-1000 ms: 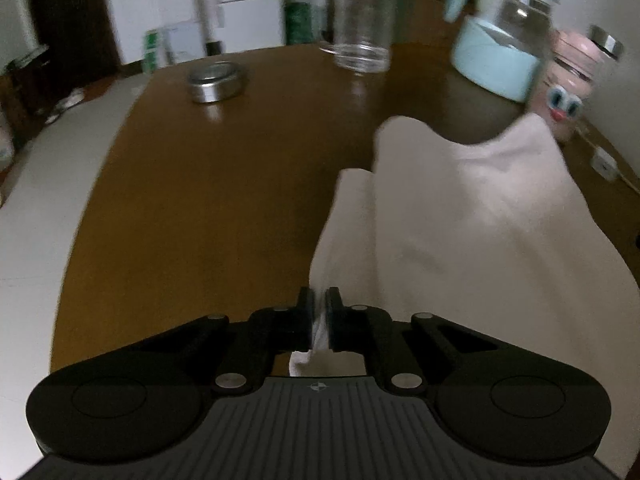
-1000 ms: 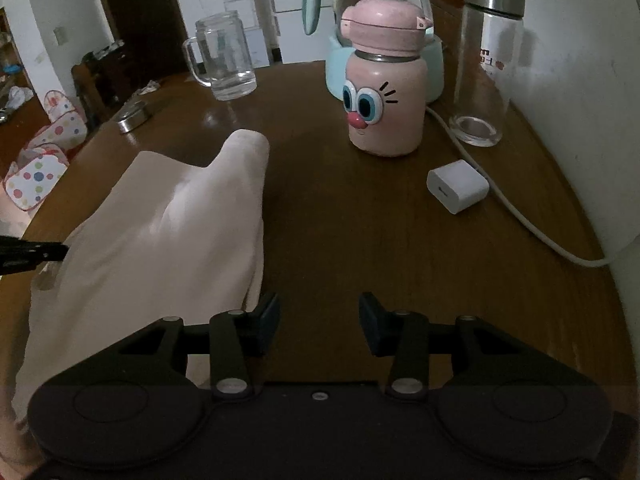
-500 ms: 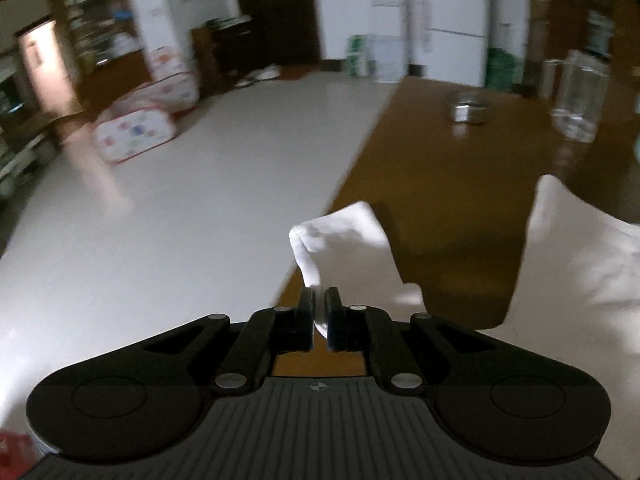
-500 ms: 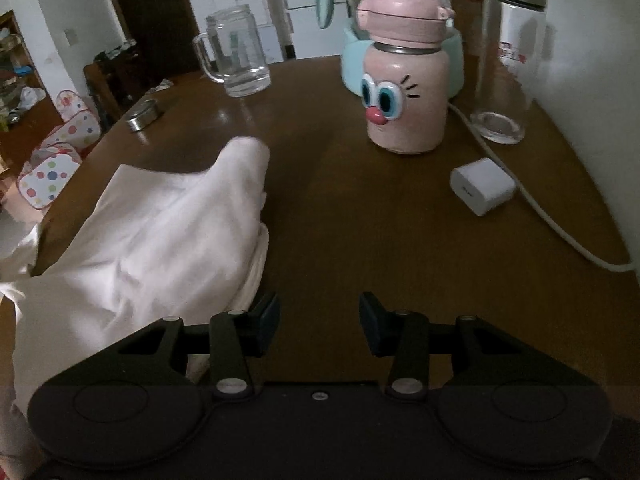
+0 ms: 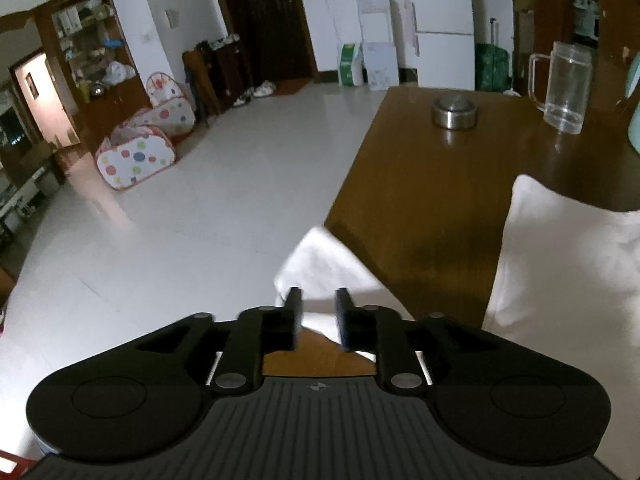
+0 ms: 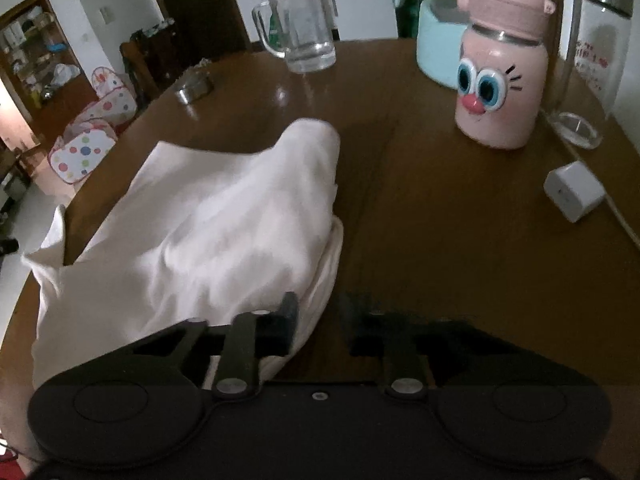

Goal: Fold clothes

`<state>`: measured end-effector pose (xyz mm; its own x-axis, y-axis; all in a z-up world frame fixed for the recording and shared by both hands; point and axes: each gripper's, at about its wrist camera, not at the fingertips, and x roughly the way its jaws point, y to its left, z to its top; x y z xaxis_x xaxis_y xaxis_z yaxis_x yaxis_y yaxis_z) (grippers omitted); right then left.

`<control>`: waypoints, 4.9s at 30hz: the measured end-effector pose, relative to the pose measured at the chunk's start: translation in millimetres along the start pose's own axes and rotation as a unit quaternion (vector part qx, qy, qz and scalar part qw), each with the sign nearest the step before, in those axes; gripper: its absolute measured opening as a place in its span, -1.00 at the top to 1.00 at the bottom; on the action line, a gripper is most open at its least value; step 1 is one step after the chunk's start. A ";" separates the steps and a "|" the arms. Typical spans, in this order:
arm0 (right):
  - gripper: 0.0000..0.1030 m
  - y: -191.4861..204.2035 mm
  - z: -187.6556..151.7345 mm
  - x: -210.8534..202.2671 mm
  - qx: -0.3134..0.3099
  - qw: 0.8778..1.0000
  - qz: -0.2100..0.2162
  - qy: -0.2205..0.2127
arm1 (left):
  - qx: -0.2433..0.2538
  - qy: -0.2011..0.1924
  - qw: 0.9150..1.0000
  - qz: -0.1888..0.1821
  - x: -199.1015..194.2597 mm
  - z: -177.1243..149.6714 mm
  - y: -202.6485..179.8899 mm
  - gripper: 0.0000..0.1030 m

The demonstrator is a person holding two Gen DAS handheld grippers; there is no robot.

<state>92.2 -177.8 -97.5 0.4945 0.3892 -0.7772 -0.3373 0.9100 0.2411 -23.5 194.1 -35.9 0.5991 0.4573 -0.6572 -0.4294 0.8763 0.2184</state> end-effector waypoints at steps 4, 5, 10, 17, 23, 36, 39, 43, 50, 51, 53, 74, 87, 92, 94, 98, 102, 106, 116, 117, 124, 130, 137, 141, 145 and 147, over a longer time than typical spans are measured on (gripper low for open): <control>0.74 4.4 -0.6 4.1 -0.002 1.000 -0.005 -0.003 | 0.008 -0.028 1.000 -0.007 -14.4 6.5 -5.0 0.37; 0.83 6.2 -0.5 4.8 -0.005 1.000 -0.007 -0.004 | 0.012 -0.036 0.999 -0.016 -18.3 9.5 -9.4 0.34; 0.90 24.0 -6.4 1.6 -0.061 0.997 -0.042 -0.021 | 0.062 -0.055 0.994 -0.072 -34.4 10.8 -50.4 0.29; 0.91 14.7 -6.8 -28.6 -0.078 0.992 -0.085 -0.050 | 0.139 -0.051 0.979 -0.138 -36.8 -1.9 -110.6 0.28; 0.91 -9.3 -8.8 -63.3 -0.093 0.978 -0.166 -0.086 | 0.175 -0.046 0.968 -0.173 -34.0 -8.1 -144.1 0.25; 0.30 -80.6 9.2 -122.8 0.026 0.969 -0.193 -0.153 | 0.197 -0.030 0.961 -0.191 -31.3 -17.8 -159.4 0.24; 0.27 -102.9 7.1 -130.1 0.060 0.970 -0.184 -0.148 | 0.211 -0.038 0.952 -0.220 -45.9 -23.1 -165.8 0.21; 0.27 -112.7 -1.4 -119.6 0.062 0.971 -0.201 -0.110 | 0.243 -0.033 0.923 -0.297 -73.2 -37.2 -183.4 0.21; 0.27 -120.4 -17.5 -103.9 0.084 0.975 -0.190 -0.081 | 0.317 -0.013 0.842 -0.437 -119.9 -67.3 -228.6 0.17; 0.27 -121.7 -18.3 -103.3 0.087 0.975 -0.187 -0.079 | 0.336 -0.018 0.832 -0.440 -124.2 -74.9 -239.9 0.17; 0.27 -122.3 -21.1 -102.8 0.085 0.976 -0.185 -0.074 | 0.380 -0.027 0.816 -0.435 -129.8 -91.9 -263.7 0.17; 0.14 -112.7 -54.6 -87.3 0.066 0.990 -0.125 -0.027 | 0.330 0.048 0.811 -0.480 -122.6 -77.5 -255.6 0.84; 0.14 -130.5 -35.2 -70.5 0.114 0.986 -0.113 -0.040 | 0.346 0.074 0.798 -0.489 -120.5 -90.2 -232.0 0.80; 0.16 -124.7 -21.1 -53.7 0.115 0.988 -0.092 -0.043 | 0.350 0.064 0.797 -0.487 -124.6 -92.6 -230.0 0.77; 0.15 -117.7 -14.6 -50.0 0.108 0.990 -0.079 -0.048 | 0.351 0.064 0.799 -0.484 -124.4 -94.5 -228.7 0.77; 0.15 -98.4 -1.1 -40.1 0.079 0.994 -0.061 -0.047 | 0.346 0.065 0.802 -0.483 -122.2 -93.9 -225.7 0.77; 0.16 -90.7 7.4 -27.5 0.072 0.995 -0.054 -0.038 | 0.335 0.064 0.807 -0.482 -120.8 -91.4 -221.7 0.70; 0.16 -90.3 13.5 -21.1 0.079 0.995 -0.053 -0.042 | 0.323 0.058 0.812 -0.483 -123.2 -88.6 -214.4 0.61; 0.87 -95.6 20.2 -12.1 0.090 0.992 -0.060 -0.057 | 0.259 0.050 0.860 -0.437 -103.8 -72.3 -180.1 0.43; 0.87 -93.4 19.8 -15.6 0.077 0.993 -0.073 -0.060 | 0.255 0.051 0.863 -0.433 -101.0 -71.4 -177.5 0.43; 0.87 -101.6 16.1 -55.0 0.016 0.977 -0.197 -0.085 | 0.251 0.050 0.878 -0.405 -85.8 -65.8 -170.2 0.41; 0.63 -135.3 1.3 -86.6 0.014 0.953 -0.296 -0.067 | 0.246 0.051 0.890 -0.380 -72.6 -63.0 -163.1 0.37; 0.28 -139.0 -18.2 -116.0 0.013 0.956 -0.280 -0.080 | 0.219 0.060 0.908 -0.353 -60.9 -61.1 -143.5 0.32; 0.28 -120.8 -22.8 -111.6 0.012 0.977 -0.197 -0.074 | 0.199 0.068 0.918 -0.335 -53.4 -61.4 -132.4 0.31; 0.28 -100.8 -28.7 -93.9 -0.002 0.989 -0.142 -0.047 | 0.174 0.071 0.930 -0.317 -48.8 -61.4 -117.8 0.30; 0.28 -95.0 -30.9 -86.5 -0.005 0.992 -0.124 -0.038 | 0.165 0.070 0.934 -0.310 -48.3 -61.4 -111.4 0.29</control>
<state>56.6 -302.3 -71.2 0.6218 0.1628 -0.7661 -0.2055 0.9778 0.0410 -46.2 65.1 -72.8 0.5586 -0.1581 -0.8142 0.2162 0.9755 -0.0411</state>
